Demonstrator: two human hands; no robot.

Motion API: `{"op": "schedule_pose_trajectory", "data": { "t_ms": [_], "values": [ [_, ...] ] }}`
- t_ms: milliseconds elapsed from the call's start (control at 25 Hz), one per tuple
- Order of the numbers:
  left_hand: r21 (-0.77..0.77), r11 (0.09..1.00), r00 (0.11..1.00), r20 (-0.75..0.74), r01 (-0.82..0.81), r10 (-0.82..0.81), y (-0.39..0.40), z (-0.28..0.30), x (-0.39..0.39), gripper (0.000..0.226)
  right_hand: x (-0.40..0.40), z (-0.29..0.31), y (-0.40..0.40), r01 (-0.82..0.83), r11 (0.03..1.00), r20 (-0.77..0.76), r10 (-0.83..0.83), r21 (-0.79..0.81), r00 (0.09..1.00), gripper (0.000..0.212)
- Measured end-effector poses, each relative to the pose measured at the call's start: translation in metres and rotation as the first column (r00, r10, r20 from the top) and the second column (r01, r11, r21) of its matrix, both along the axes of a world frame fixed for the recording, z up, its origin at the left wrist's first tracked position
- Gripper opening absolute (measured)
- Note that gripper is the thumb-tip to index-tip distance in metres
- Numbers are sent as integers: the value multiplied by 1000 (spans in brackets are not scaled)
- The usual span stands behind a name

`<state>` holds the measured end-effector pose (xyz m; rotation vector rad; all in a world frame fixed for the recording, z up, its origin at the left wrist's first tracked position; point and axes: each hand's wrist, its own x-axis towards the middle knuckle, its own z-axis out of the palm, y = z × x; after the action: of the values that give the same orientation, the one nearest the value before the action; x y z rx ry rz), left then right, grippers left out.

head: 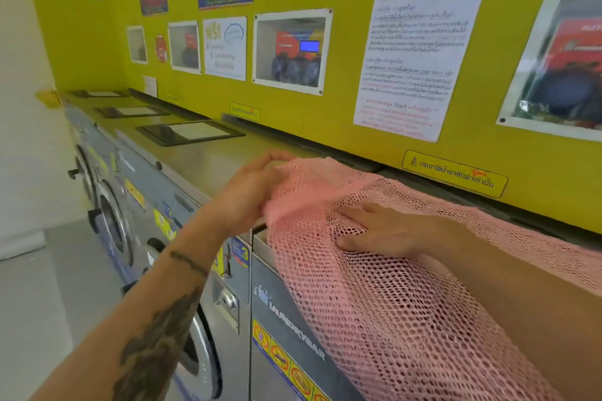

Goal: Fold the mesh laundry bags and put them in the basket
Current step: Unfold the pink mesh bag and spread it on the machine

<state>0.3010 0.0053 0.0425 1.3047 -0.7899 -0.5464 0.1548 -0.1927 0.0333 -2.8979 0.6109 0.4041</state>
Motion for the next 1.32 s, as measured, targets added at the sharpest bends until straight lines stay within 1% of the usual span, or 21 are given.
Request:
{"op": "schedule_pose_trajectory", "data": {
  "t_ms": [40,80,160,240,320,440,480,520,560,640,720,760,800,840,920,960,1000,1040,1120,1240,1320],
  "values": [
    [-68,989,977,-159,131,-140,4,0,4,32,5,0,0,16,1000,-12,-16,-7,1000,108],
    [-93,968,941,-231,231,-247,7,-1,8,43,9,1,0,20,1000,-19,-20,-14,1000,109],
    [-28,936,910,-223,352,-349,8,-8,13,61,14,0,1,20,1000,-18,-21,-17,1000,105],
    [149,915,923,-156,375,-353,6,-14,14,70,16,-3,0,25,1000,-16,-26,-10,1000,105],
    [269,905,944,-111,331,-312,5,-15,15,75,16,-6,-2,34,999,-8,-34,-6,999,114],
    [308,940,989,-37,149,-144,17,1,21,70,14,-7,-7,33,999,16,-33,13,999,113],
    [357,934,995,87,14,-48,25,9,25,63,12,-6,-9,26,999,27,-26,19,999,110],
    [422,891,961,271,-168,52,33,18,28,57,10,-5,-8,7,1000,36,-8,14,999,107],
    [480,790,875,464,-381,140,43,24,33,57,8,-3,-8,-16,1000,39,16,7,999,104],
    [530,469,656,738,-707,155,61,30,38,67,4,3,-5,-63,998,52,62,15,997,100],
    [553,208,577,813,-807,81,75,30,30,72,1,6,-4,-82,996,72,80,29,994,98],
    [536,146,550,832,-831,76,77,30,22,71,0,7,-3,-83,996,79,81,23,994,96],
    [496,161,512,855,-853,78,74,29,13,69,-2,7,-4,-84,996,70,83,17,994,93],
    [444,256,477,875,-859,84,66,28,2,66,-4,7,-3,-89,996,46,88,8,995,93],
    [340,583,457,887,-738,61,40,17,-20,59,-10,6,-1,-96,995,18,96,9,995,99],
    [317,715,463,886,-623,11,26,9,-31,57,-14,7,0,-81,997,39,80,19,996,100],
    [330,788,464,884,-519,-65,11,-1,-39,55,-20,12,1,-64,998,67,62,27,996,98],
    [392,803,467,869,-450,-163,-1,-11,-42,55,-29,16,1,-54,998,86,52,18,995,95],
    [528,726,470,825,-441,-314,-16,-30,-39,59,-55,22,1,-47,998,57,50,-42,997,97],
    [551,661,532,805,-509,-262,-24,-36,-14,63,-124,24,3,5,997,-83,-11,-72,996,95],
    [589,630,570,777,-506,-269,-27,-30,-5,60,-171,17,6,80,995,-117,-86,-55,989,89]
  ]
}}
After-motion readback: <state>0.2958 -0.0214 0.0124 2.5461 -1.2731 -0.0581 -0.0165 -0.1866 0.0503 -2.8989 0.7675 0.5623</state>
